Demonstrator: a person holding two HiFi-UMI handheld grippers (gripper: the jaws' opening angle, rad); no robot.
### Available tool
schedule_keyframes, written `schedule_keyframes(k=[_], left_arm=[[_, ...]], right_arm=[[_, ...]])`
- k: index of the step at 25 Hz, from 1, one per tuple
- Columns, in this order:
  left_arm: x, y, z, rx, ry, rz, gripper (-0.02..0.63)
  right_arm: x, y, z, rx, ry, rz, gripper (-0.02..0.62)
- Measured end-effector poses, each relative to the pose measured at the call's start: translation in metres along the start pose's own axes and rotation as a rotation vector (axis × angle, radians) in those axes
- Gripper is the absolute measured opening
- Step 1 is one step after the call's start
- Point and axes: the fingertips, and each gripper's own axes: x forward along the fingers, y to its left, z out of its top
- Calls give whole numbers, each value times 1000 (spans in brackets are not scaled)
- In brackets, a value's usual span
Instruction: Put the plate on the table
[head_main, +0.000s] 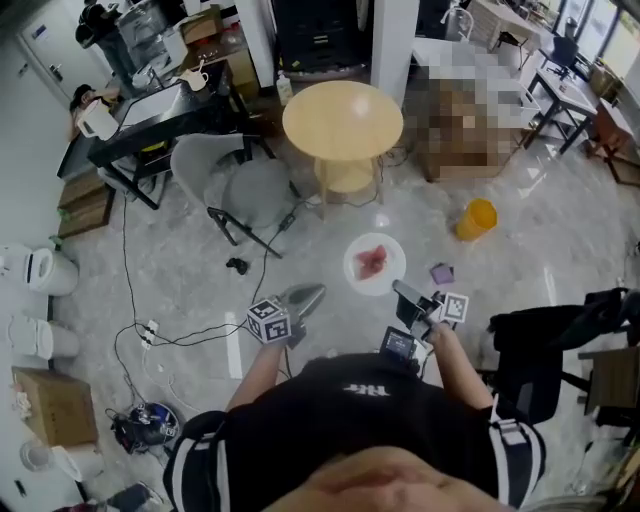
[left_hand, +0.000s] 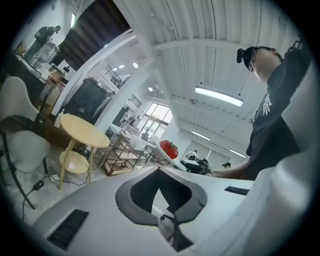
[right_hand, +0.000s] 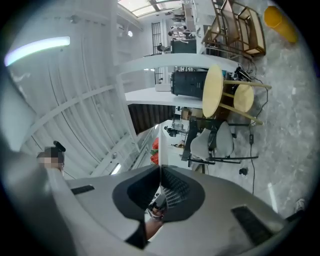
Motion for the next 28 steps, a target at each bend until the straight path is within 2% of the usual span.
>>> schedule_keyframes(k=[5, 9, 13, 16, 20, 28], left_arm=[[3, -20, 5, 9, -29, 30, 3], [8, -27, 24, 28, -41, 53, 3], [8, -43, 37, 72, -70, 8, 3], [4, -50, 36, 63, -91, -3, 3], [12, -50, 40, 61, -100, 7, 3], [1, -39, 46, 58, -121, 46, 3]], right_arm=[[-6, 6, 1, -6, 39, 4, 14], [-5, 9, 12, -26, 46, -4, 14], [4, 23, 14, -57, 40, 33, 17], [4, 22, 8, -69, 34, 38, 20], [7, 14, 7, -75, 67, 3, 21], [14, 22, 1, -38, 61, 40, 9]])
